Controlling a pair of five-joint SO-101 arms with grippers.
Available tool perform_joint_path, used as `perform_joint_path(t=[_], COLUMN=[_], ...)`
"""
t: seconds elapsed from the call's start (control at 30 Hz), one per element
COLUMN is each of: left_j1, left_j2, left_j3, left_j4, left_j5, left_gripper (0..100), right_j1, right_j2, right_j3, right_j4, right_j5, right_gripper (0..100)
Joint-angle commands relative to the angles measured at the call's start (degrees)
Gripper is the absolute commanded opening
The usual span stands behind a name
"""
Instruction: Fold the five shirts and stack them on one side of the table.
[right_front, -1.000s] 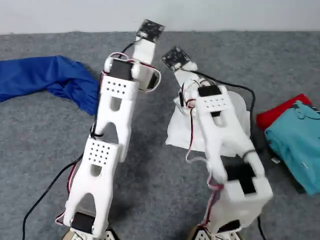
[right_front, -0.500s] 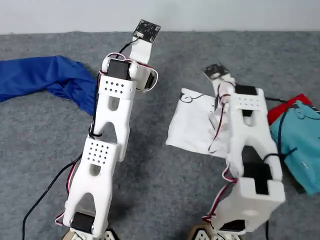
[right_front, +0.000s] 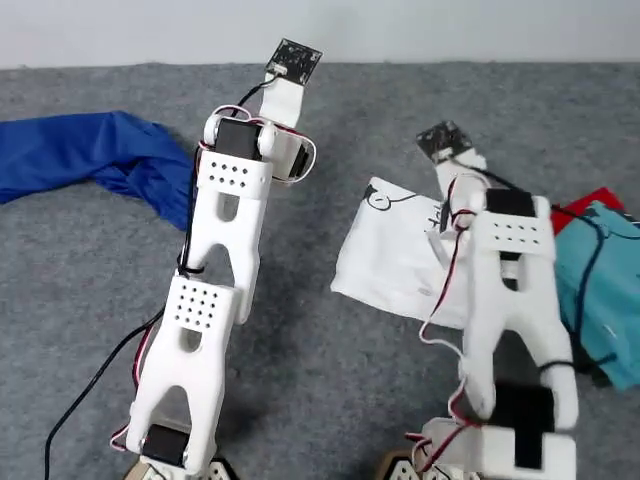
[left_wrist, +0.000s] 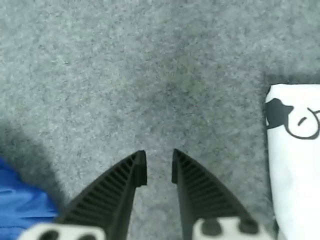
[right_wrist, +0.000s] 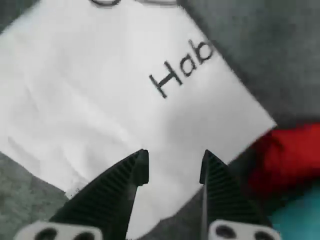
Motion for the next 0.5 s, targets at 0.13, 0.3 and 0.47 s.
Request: perform_joint_path(t=[0.13,0.3,0.47], left_j1=[0.1,2.4,4.2], left_j2=[-0.7,-0.7,-0.7], left_j3=[-3.7,-3.6,-3.6], left_j4=[1.1,1.1,1.1], left_j5=[-0.4,-0.4,-0.7], left_gripper=[9,9,9], right_j1=[8.1,11.0,9.6], right_j2=[-1.9,5.7,13.7], right_j3=[-1.7,-2.2,-6.7], right_j4=[1.3,-5.7,-6.6], right_j5=[0.1,-2.5,-2.7], right_gripper=[18.7,20.1,24.6])
